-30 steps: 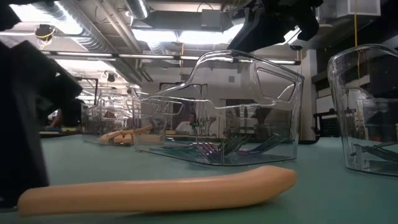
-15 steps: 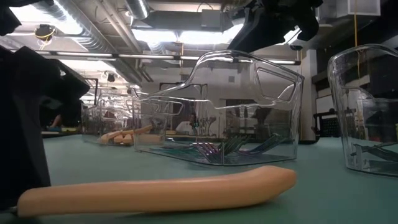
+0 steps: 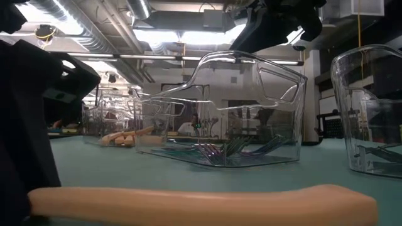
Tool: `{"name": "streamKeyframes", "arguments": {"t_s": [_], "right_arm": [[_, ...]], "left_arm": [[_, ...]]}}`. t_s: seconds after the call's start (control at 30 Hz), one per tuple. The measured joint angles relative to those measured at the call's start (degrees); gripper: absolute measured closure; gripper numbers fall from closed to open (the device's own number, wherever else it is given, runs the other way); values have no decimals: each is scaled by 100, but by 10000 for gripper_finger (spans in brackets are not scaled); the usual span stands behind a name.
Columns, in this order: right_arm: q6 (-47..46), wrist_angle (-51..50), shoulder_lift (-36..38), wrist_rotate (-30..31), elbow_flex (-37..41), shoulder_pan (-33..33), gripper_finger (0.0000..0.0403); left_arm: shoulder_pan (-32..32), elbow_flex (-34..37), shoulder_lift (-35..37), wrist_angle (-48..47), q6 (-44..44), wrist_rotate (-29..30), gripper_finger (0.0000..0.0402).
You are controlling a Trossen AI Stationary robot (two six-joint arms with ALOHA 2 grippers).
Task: Sort silverware by color (type)
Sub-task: Put the yellow fork into the top transparent bin
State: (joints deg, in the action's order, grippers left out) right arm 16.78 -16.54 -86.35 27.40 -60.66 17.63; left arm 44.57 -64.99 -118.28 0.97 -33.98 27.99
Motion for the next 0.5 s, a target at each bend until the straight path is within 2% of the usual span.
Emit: {"name": "streamKeyframes", "arguments": {"t_s": [0.17,0.5], "right_arm": [[0,-2,0,0,0,0,299],[2,-2,0,0,-2,0,299]], "left_arm": [[-25,2,2,2,1,2,383],[-261,26,395,-666,22,-133,384]]}}
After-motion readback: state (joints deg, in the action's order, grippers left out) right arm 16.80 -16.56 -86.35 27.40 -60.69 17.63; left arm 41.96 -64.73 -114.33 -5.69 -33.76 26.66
